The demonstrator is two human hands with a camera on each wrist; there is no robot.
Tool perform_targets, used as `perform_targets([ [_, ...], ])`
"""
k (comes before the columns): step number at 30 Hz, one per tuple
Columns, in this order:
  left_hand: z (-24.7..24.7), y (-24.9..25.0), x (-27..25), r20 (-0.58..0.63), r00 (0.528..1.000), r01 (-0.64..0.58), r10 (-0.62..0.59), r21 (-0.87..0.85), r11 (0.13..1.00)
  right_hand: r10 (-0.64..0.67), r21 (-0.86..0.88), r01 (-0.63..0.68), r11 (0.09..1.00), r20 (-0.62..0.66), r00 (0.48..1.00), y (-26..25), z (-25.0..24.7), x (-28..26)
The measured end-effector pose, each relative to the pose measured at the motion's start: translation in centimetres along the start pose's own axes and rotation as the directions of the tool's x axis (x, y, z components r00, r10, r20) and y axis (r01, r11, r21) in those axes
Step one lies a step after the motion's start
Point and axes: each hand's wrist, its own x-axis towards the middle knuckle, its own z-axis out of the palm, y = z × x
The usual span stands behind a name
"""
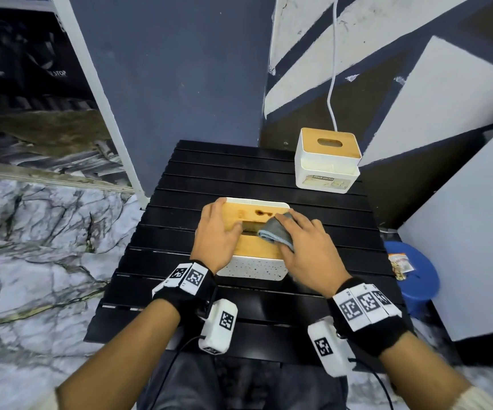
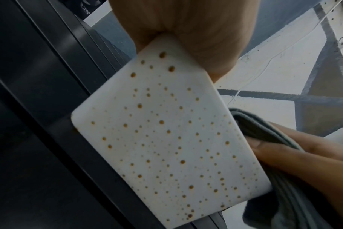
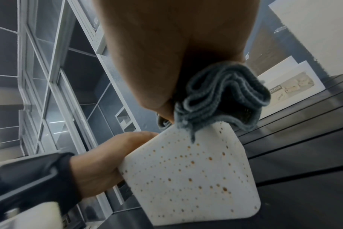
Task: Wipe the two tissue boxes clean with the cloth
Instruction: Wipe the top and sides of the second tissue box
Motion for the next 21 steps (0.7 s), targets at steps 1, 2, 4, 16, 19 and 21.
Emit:
perform_targets([
  [1,0.0,0.0,0.0,0.003,1.0,0.001,-0.001,0.001,1.0,-0.009,0.003,0.009,1.0,0.009,1.0,0.0,0.0,-0.6],
  [2,0.0,0.0,0.0,0.004,1.0,-0.003,0.003,0.004,1.0,-0.013,0.002,0.013,1.0,0.019,1.0,0.1,0.1,-1.0],
  [4,-0.1,0.0,-0.1,0.008,1.0,-0.013,0.012,0.018,1.0,-0.012,-0.02,0.013,1.0,0.025,1.0,0.1,0.0,-1.2],
  [16,0.2,0.2,-0.3,-0.021,1.0,0.001,-0.001,0.005,1.0,-0.024,-0.014,0.023,1.0,-0.003,1.0,0.4,-0.1,0.6],
  [19,0.2,0.1,-0.3,-0.017,1.0,-0.008,0.008,0.011,1.0,-0.041,-0.029,0.041,0.999,0.018,0.999,0.4,0.1,-1.6],
  [21,0.1,0.0,-0.3,-0.007,1.0,-0.022,0.022,0.02,1.0,-0.038,-0.042,0.038,0.998,0.004,0.999,0.5,0.1,-1.3],
])
